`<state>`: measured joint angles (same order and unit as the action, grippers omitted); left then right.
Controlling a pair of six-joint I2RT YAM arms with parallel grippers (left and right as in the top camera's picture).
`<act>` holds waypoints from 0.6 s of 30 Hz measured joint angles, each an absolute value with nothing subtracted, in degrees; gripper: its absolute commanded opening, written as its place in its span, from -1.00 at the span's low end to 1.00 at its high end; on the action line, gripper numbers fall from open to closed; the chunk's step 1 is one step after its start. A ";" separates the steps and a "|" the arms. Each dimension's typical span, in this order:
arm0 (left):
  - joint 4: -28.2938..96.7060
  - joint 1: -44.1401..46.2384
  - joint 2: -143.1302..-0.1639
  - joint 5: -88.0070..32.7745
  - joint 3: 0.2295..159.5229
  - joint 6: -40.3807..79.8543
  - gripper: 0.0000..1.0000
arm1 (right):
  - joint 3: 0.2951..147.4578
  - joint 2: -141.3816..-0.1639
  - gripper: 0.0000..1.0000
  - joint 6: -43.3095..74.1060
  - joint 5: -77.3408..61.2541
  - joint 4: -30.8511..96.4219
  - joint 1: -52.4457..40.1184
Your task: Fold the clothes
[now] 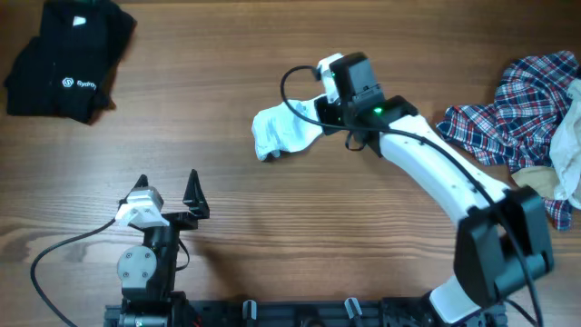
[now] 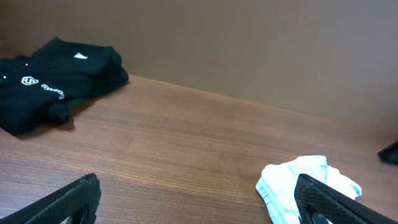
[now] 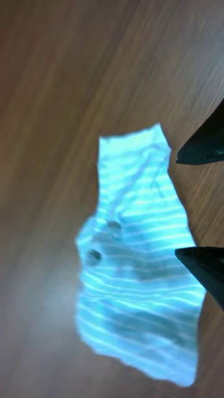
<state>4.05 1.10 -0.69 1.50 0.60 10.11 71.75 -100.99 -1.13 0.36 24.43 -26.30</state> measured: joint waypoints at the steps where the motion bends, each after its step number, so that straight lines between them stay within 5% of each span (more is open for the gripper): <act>1: 4.05 1.10 -0.69 1.48 0.60 10.11 0.99 | 71.75 -101.62 -0.17 -2.46 -0.27 24.45 -26.39; 12: 1.85 1.10 -0.69 -0.60 0.58 10.13 0.99 | 71.75 -105.06 -0.04 -10.81 -1.93 25.26 -29.04; 18: -1.93 1.13 -0.71 -17.32 0.54 10.13 0.99 | 71.75 -105.10 -0.03 -10.85 -1.65 24.62 -29.10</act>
